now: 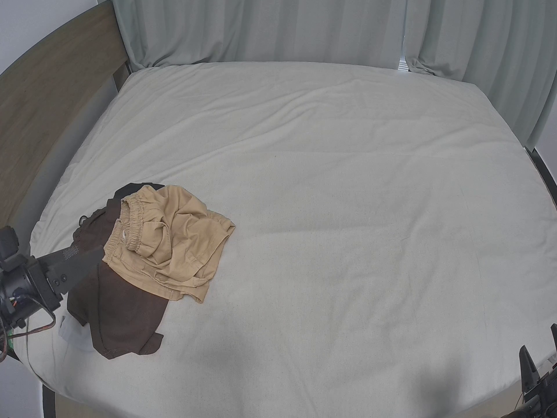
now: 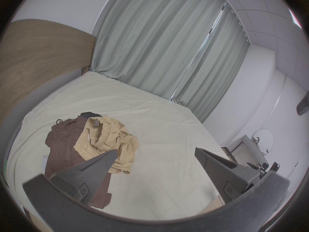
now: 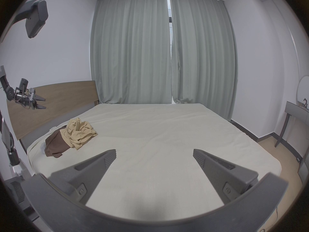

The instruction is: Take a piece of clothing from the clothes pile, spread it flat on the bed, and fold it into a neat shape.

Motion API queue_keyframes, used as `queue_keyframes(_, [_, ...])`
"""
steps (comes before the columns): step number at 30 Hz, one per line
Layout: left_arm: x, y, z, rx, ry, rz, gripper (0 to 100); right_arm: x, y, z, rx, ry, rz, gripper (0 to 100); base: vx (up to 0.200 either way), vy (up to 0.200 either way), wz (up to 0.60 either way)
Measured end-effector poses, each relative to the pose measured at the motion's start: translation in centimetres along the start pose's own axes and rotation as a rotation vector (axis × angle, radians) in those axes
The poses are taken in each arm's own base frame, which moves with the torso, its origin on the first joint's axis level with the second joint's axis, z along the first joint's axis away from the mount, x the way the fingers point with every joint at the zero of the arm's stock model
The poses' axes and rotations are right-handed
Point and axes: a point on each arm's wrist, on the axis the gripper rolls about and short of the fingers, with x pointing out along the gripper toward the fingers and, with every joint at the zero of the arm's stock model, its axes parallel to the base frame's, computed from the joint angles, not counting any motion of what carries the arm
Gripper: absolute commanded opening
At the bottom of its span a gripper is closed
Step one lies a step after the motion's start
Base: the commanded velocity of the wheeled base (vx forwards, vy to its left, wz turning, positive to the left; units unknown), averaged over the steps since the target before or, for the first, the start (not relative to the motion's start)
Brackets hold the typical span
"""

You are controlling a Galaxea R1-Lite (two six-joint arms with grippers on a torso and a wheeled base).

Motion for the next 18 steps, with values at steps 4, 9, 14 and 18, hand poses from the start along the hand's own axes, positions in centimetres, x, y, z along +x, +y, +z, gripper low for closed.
queue_keyframes(4, [1.2, 1.2, 0.4, -0.013, 0.01, 0.01, 100, 0.0, 0.0, 0.0, 0.0, 0.0, 0.0, 100, 0.0, 0.0, 0.0])
queue_keyframes(9, [2.6, 2.5, 0.6, -0.022, 0.023, -0.001, 100, 0.0, 0.0, 0.0, 0.0, 0.0, -0.001, 100, 0.0, 0.0, 0.0])
queue_keyframes(14, [3.9, 3.5, 0.9, -0.026, 0.024, 0.002, 100, 0.0, 0.0, 0.0, 0.0, 0.0, -0.001, 100, 0.0, 0.0, 0.0])
queue_keyframes(18, [5.1, 4.7, 1.2, -0.039, 0.039, 0.011, 100, 0.0, 0.0, 0.0, 0.0, 0.0, -0.001, 100, 0.0, 0.0, 0.0])
